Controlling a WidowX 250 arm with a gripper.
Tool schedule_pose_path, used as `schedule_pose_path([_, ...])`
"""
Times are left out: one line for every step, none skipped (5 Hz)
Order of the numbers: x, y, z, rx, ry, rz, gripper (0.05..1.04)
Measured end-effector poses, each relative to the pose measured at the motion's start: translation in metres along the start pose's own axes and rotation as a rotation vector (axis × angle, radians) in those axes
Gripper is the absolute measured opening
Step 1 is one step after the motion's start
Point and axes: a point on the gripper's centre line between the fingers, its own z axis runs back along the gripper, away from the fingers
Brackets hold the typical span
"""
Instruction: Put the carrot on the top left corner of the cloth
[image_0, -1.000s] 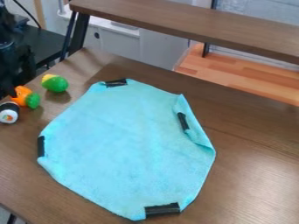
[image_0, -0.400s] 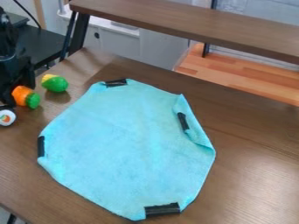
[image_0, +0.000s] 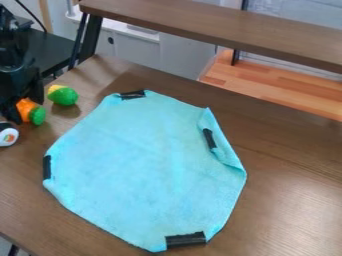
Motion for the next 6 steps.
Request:
schedule_pose_path([0.000,0.001,-0.004,0.013,-0.003,0.013,0.948])
schedule_pose_path([0.000,-0.001,-0.004,0.008,-0.011,0.012,0.696])
schedule_pose_path([0.001,-0.003,-0.004,-0.004,-0.026,0.010,0.678])
schedule_pose_path([-0.002,-0.002,-0.005,-0.006,-0.016,0.001,0.678])
schedule_pose_path([-0.014,0.003,0.001,-0.003,0.047,-0.011,0.678])
schedule_pose_path([-0.027,0.001,0.033,-0.059,0.120,-0.037,0.678])
